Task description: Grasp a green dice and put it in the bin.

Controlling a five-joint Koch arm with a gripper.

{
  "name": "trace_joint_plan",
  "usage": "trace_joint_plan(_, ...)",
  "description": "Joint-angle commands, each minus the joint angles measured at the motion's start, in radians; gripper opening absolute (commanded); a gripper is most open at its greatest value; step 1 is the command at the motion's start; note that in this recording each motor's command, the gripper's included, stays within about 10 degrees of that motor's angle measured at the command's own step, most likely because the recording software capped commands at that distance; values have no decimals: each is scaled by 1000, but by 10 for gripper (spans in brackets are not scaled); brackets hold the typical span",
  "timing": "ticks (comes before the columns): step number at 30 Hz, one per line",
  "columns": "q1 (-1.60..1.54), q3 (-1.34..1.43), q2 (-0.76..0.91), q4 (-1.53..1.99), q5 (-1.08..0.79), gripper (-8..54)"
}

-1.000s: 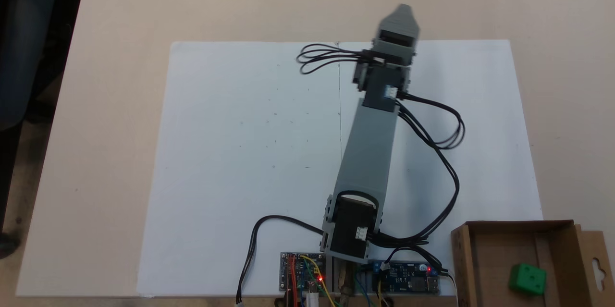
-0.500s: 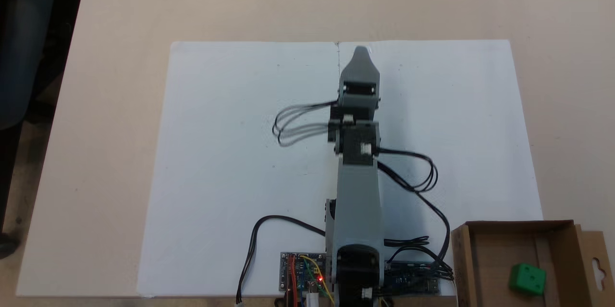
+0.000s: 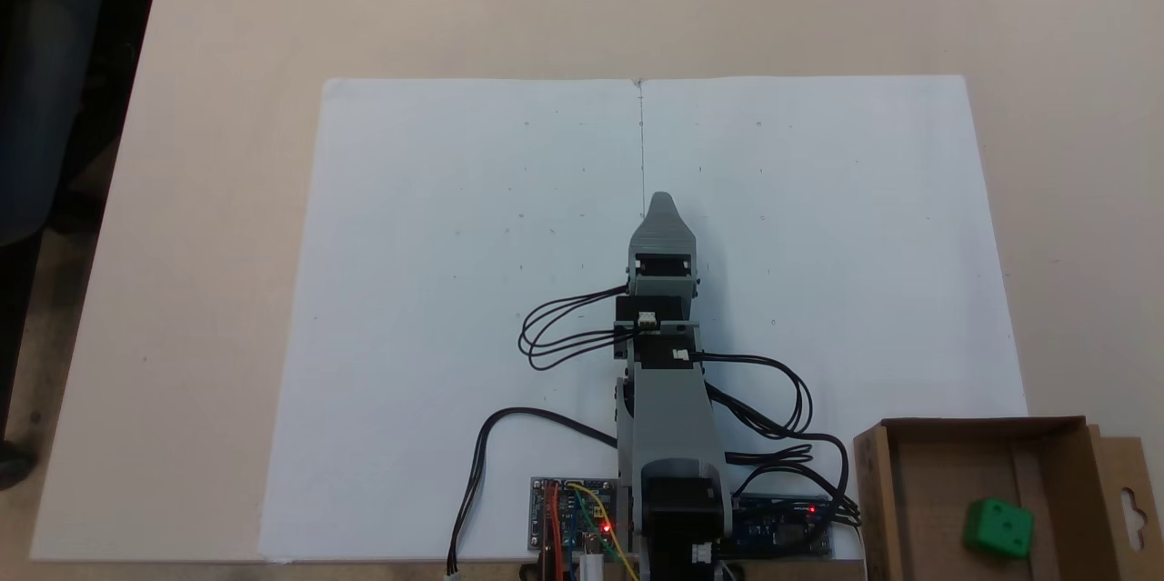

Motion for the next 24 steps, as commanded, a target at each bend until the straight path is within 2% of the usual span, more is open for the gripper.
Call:
trace_joint_plan(1,-25,52,118,-170,-69,432)
trace_joint_plan(24,-18,89,117,-587,-110,442)
